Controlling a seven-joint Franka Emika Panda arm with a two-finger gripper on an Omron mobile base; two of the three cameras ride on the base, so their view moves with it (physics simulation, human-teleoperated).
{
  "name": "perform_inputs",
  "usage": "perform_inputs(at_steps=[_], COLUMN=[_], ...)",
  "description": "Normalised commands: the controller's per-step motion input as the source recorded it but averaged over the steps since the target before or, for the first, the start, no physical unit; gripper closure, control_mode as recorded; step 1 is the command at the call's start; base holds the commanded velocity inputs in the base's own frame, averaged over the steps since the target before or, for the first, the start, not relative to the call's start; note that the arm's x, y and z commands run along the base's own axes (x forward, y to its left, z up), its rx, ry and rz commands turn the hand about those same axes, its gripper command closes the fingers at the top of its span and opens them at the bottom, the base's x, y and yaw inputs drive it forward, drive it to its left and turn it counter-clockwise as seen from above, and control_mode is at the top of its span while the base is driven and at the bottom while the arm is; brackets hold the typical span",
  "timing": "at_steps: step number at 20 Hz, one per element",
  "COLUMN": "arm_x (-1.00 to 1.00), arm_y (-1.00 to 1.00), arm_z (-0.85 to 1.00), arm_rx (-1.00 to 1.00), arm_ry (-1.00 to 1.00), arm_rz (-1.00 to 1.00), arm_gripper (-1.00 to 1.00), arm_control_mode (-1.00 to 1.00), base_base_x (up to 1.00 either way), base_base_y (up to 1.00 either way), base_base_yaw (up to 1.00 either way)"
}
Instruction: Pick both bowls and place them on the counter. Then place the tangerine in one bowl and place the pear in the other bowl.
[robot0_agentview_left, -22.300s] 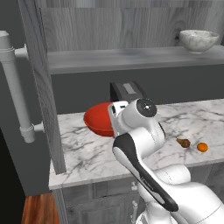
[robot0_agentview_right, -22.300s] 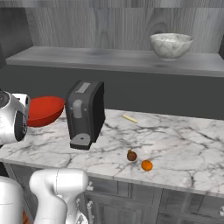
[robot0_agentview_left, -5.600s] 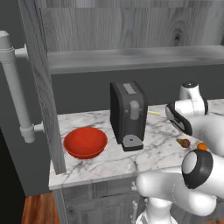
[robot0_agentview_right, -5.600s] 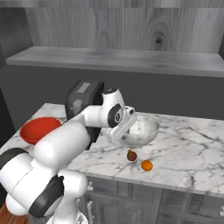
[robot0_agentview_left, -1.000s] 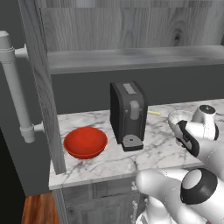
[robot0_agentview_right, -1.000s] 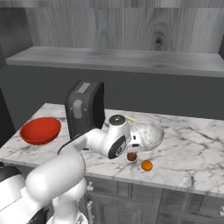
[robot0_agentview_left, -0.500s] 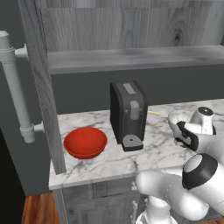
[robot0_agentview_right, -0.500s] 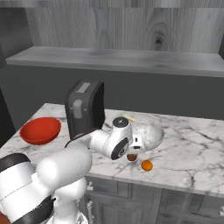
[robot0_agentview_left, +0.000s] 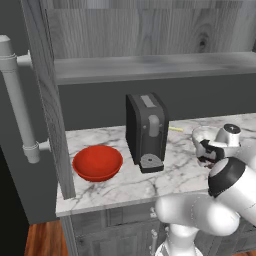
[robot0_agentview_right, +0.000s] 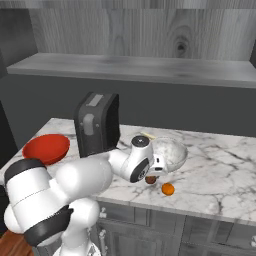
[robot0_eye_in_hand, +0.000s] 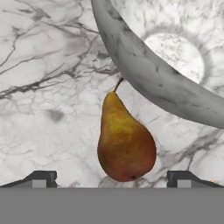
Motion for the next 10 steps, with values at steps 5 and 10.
perform_inputs(at_steps=[5, 10], arm_x=[0.1, 0.05], arm_y=[-0.08, -0.13], arm_z=[-0.13, -0.15], arm_rx=[0.0, 0.0], arm_ry=[0.0, 0.0], arm_rz=[0.0, 0.0], arm_gripper=[-1.0, -1.0], arm_control_mode=[-1.0, -1.0], base_base_x=[0.0, 0.0], base_base_y=[0.0, 0.0], base_base_yaw=[0.0, 0.0])
